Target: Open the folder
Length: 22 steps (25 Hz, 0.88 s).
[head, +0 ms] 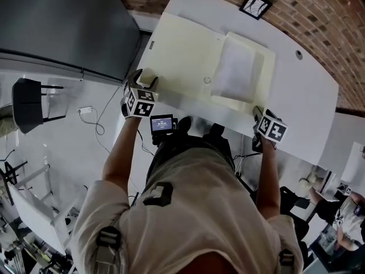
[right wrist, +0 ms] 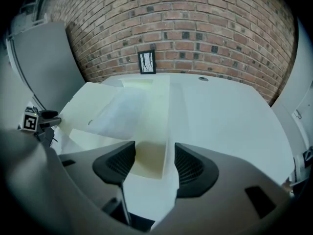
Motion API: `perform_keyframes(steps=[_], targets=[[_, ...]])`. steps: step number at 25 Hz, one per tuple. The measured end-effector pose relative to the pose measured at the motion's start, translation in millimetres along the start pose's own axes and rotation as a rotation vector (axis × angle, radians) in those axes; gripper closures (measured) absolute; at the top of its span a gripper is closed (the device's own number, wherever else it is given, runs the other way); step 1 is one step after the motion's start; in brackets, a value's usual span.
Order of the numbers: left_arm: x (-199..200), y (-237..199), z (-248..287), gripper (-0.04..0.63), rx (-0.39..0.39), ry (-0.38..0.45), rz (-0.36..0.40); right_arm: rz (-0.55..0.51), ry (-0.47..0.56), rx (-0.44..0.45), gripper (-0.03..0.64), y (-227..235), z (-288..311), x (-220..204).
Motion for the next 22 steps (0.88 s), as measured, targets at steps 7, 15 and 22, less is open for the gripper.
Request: perform_keyframes(steps=[7,15,22], targets=[[-2.7,15.8,10.2,0.407,-0.029,-0.037,0.169,0.007,0.005,-0.005,0.380,1.8,0.6,-0.2],[-11.7,21.1,20.2,0.454,-0.063,-0.094,0.157,0.029,0.008,0.008,0.380,1.8,0.5,-1.5],[-18.7,24.1,27.1,0.485,-0.071,-0.134,0.094,0.044,0.012,0.023,0.380,2.0,0.6,-1.8]])
Point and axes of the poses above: the fingertips, and each gripper's own axes: z forward along the fingers, y to its right, x out of its top, the point moved 3 cm from there along -z, backward along the fingers, and after that the axes turned 6 degrees about -z, right-handed, at the moved point
